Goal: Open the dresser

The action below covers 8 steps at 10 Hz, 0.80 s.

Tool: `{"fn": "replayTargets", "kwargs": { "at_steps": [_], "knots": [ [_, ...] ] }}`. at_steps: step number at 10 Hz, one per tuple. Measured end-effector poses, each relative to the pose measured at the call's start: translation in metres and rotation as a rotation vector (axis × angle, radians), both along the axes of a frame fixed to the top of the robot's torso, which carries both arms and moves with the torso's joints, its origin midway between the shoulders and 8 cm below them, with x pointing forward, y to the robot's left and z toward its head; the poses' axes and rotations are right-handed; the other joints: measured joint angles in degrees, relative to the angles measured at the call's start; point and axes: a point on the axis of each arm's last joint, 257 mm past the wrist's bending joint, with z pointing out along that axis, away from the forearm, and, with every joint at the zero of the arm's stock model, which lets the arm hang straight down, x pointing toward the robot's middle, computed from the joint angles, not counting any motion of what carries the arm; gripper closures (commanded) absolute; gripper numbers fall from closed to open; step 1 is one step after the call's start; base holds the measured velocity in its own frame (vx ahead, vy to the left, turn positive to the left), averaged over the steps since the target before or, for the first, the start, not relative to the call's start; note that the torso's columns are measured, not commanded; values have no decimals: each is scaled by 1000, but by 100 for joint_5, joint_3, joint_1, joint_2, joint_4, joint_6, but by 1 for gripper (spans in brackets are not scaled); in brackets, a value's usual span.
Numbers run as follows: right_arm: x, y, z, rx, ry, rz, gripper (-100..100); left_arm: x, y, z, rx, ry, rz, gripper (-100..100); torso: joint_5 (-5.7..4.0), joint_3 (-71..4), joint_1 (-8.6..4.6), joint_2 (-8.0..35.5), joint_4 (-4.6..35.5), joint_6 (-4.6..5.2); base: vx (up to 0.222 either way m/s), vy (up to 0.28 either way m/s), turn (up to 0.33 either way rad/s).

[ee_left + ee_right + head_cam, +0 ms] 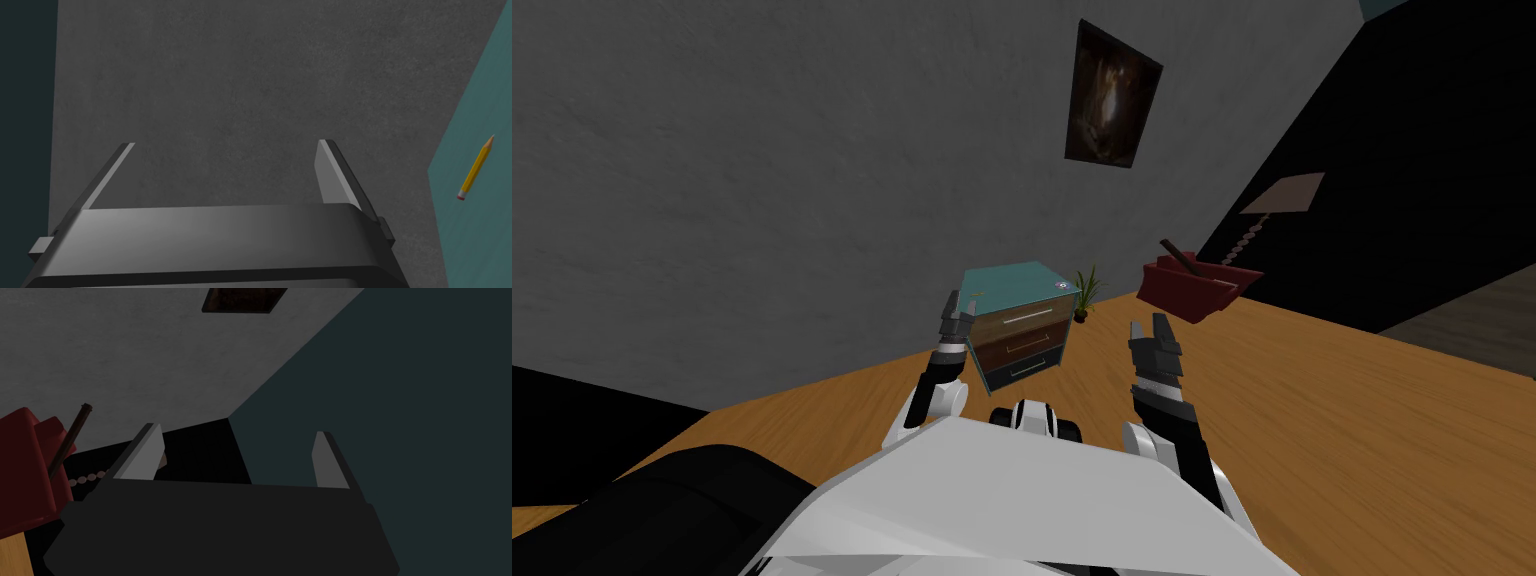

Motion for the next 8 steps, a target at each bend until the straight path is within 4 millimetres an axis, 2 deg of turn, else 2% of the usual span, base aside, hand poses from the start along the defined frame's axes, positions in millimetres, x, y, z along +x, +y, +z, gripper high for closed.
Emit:
{"fn": "replayTargets", "kwargs": {
  "at_steps": [8],
  "knots": [
    [0,0,0,0,0,0,0,18,18,-54,-6,91,-9,-100,4,-26,14,29,26,0,44,-62,45]
  ]
}}
